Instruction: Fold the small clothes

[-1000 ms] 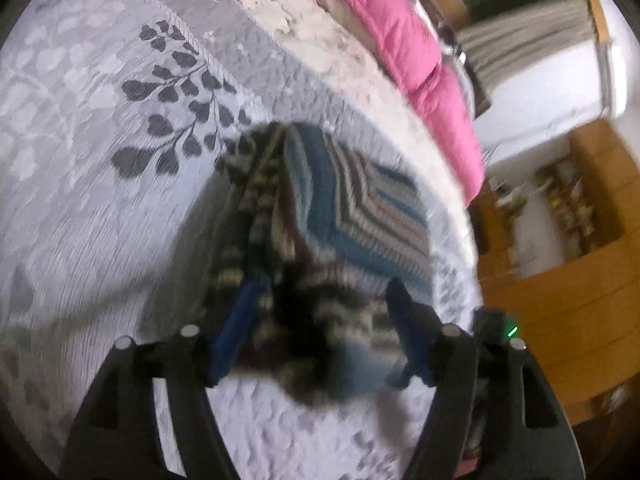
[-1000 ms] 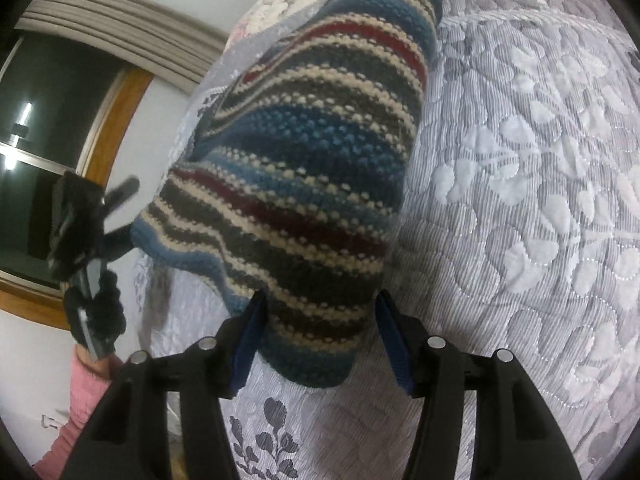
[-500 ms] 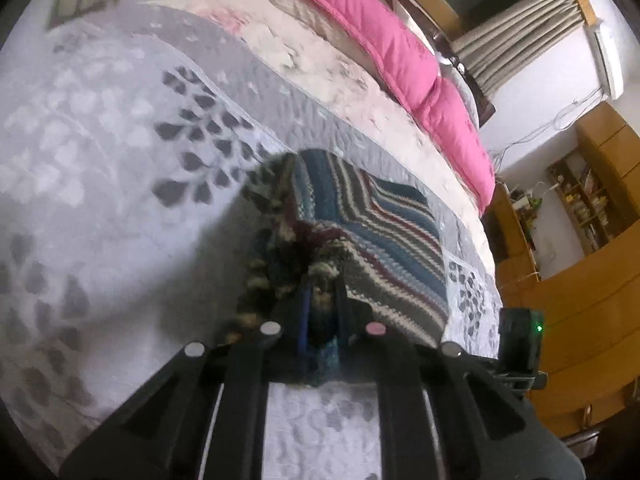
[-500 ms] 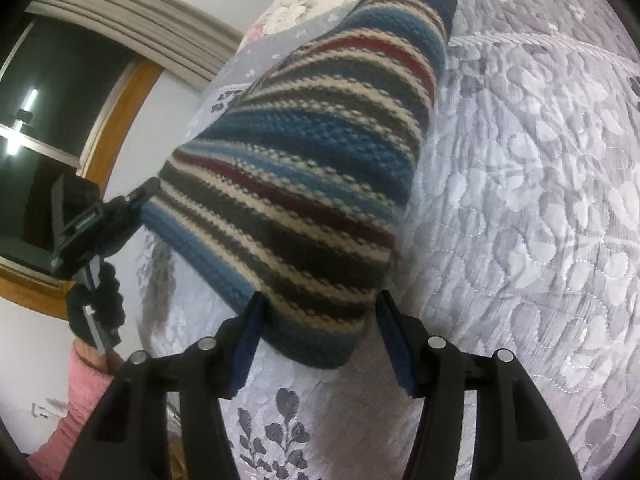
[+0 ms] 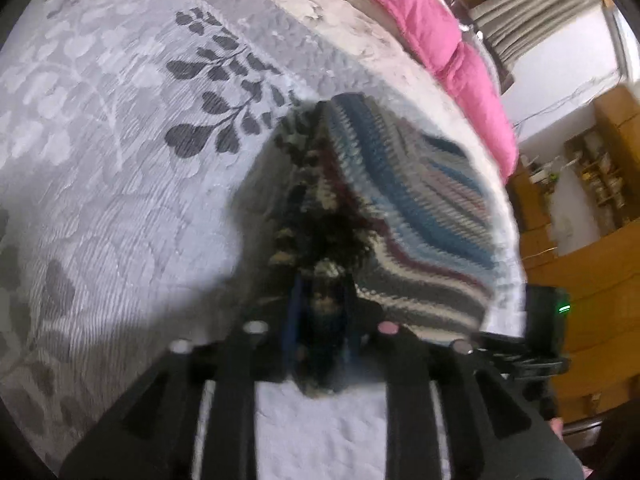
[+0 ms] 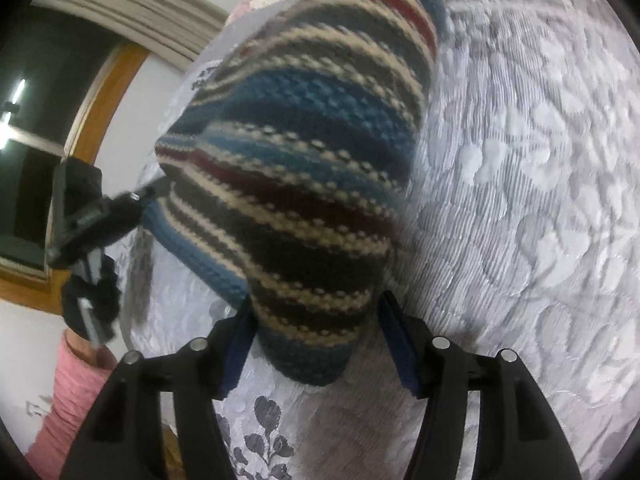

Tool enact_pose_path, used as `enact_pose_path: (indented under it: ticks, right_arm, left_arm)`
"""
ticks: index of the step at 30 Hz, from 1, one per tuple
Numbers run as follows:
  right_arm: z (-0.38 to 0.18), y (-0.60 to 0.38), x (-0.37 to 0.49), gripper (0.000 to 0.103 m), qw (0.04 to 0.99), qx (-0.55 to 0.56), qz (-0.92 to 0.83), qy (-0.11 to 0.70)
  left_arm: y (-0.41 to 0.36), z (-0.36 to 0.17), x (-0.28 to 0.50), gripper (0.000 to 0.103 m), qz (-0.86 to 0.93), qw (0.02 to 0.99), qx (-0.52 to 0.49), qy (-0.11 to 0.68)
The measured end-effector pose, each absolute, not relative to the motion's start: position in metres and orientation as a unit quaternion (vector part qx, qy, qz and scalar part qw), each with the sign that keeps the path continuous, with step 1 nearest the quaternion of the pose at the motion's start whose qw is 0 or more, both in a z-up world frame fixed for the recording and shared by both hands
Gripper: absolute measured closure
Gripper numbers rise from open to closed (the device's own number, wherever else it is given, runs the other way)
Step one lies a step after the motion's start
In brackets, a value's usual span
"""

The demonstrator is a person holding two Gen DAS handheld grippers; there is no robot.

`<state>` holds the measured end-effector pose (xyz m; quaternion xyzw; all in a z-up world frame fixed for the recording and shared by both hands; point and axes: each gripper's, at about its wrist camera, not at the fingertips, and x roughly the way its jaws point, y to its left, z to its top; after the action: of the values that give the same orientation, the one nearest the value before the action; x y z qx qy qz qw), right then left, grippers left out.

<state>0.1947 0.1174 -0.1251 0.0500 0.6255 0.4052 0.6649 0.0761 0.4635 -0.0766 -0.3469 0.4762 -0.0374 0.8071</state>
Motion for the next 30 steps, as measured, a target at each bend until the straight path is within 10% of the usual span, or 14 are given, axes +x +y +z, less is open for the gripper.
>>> enact_pose_path:
  ticks: [14,17,30]
  right_arm:
    - [-0.099,0.085,0.200,0.040,0.700,0.040,0.403,0.588]
    - [-0.104,0.075,0.199,0.040,0.698,0.047,0.400,0.592]
    - [-0.103,0.070,0.201,0.040,0.701,0.046,0.401,0.588]
  left_arm:
    - [0.464,-0.071,0.200,0.057,-0.019,0.794,-0.345,0.501]
    - [0.467,-0.071,0.206,0.096,-0.024,0.792,-0.359,0.493]
    - [0.475,-0.078,0.194,0.094,0.001,0.809,-0.328,0.488]
